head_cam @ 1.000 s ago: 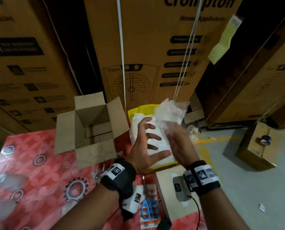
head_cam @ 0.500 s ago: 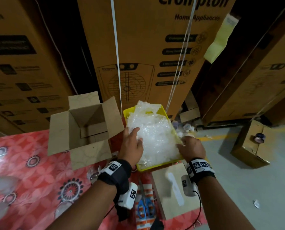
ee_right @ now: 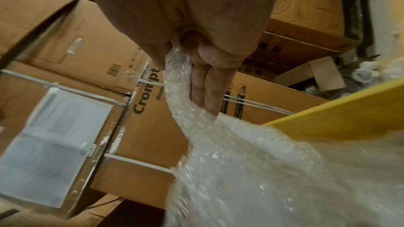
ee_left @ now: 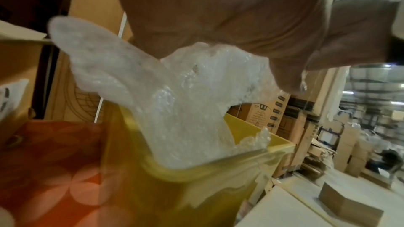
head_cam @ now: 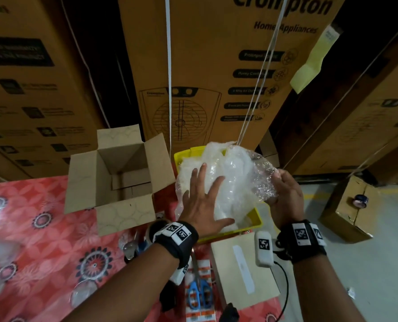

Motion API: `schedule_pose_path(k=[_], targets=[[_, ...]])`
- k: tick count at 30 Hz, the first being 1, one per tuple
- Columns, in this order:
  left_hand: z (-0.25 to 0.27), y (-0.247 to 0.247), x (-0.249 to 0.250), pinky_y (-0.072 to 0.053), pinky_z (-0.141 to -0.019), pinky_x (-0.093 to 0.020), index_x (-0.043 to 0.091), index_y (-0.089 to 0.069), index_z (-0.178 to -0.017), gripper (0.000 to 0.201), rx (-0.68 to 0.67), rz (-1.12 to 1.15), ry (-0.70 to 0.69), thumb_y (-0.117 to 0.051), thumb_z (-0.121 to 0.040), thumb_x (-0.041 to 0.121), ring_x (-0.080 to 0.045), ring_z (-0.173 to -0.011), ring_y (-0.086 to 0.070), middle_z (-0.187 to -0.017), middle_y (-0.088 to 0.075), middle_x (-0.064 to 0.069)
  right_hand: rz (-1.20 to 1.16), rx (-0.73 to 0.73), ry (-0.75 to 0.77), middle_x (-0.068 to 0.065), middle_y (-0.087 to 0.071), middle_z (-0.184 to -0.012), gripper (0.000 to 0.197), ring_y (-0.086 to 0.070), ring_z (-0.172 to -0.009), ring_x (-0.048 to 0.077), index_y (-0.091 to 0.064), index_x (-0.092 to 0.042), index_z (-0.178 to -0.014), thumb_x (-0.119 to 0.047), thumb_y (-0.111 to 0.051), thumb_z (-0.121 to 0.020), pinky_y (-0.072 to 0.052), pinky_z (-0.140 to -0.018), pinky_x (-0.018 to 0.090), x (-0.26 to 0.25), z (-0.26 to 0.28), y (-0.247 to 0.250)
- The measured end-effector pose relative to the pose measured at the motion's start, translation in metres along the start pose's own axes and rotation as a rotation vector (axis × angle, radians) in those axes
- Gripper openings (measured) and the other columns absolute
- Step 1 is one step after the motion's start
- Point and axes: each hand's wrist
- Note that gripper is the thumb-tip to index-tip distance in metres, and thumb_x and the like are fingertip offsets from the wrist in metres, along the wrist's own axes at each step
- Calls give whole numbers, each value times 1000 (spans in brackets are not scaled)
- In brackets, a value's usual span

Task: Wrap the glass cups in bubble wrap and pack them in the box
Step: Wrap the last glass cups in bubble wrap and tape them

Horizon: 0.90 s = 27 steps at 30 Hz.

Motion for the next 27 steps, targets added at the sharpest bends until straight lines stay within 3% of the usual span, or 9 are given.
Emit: schedule_pose_path(k=[4, 6, 9, 11, 15, 17, 22, 25, 27], targets=[[0, -2, 15, -18, -125, -68, 40, -3, -165, 133, -11, 222, 107, -78, -65, 84, -22, -162, 15, -170, 28, 14, 26, -61, 55, 2, -74, -88, 23, -71, -73, 15, -62, -12, -106, -14, -41, -113, -58, -56, 28, -15, 5, -11], [-3, -2, 19, -22, -124, -63, 24, -34, -158, 99, 127, 439, 152, -82, -81, 64, -23, -162, -11, -173, -3, 4, 36, -40, 62, 6, -74, -94, 22, -72, -76, 17, -60, -5, -115, -16, -41, -114, -58, -56, 29, -19, 4, -10], [-10, -5, 14, -39, -110, -60, 17, -76, -108, 22, 198, 358, 152, -69, -102, 37, -24, -155, -29, -163, -30, -1, 57, 50, 124, 2, -74, -99, 27, -71, -82, 13, -56, 4, -127, -16, -45, -113, -58, -61, 25, -25, 3, -4], [-14, -7, 8, -42, -108, -59, 12, -77, -103, 24, 175, 334, 195, -64, -106, 32, -26, -151, -35, -159, -39, -3, 106, 161, 190, -15, -76, -86, 19, -69, -77, -4, -58, -3, -125, -11, -45, -113, -55, -65, 14, -36, 3, 2], [-15, -8, 1, -42, -110, -36, 14, -62, -132, 37, 360, 532, 352, -71, -101, 31, -16, -125, -51, -143, -53, 1, -81, 252, 125, 22, -69, -131, 40, -67, -121, 45, -59, -2, -137, -27, -55, -106, -55, -100, 61, -57, -9, 32], [-16, -9, -2, -41, -105, -25, 14, -59, -135, 43, 441, 609, 367, -74, -97, 28, -7, -118, -46, -133, -52, 6, -161, 184, 47, 22, -62, -144, 47, -61, -129, 47, -59, -10, -144, -32, -53, -103, -49, -106, 66, -68, -6, 34], [-25, -15, -10, -47, -106, -46, 20, -66, -113, 36, 583, 360, 165, -81, -84, 36, -28, -126, -47, -133, -45, -2, -309, 48, -145, 35, -39, -157, 76, -26, -154, 46, -43, 7, -153, -48, -9, -113, -24, -127, 56, -70, 3, 43], [-25, -10, -8, -46, -94, -48, 21, -78, -105, 27, 653, 235, 219, -70, -97, 45, -30, -124, -45, -134, -50, -1, -234, 99, -198, 15, -77, -119, 48, -74, -113, 27, -69, -2, -124, -38, -39, -112, -62, -92, 47, -57, -9, 39], [-25, -6, -10, -44, -91, -50, 27, -78, -108, 23, 674, 207, 262, -67, -98, 45, -29, -121, -44, -131, -49, 3, -280, 34, -122, 22, -58, -149, 48, -59, -135, 39, -47, -2, -149, -33, -41, -113, -49, -109, 61, -48, -5, 38]])
Point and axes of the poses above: each hand's wrist, its own z-axis away from the middle knuckle, its own y-axis out of the back of the hand, x = y × z
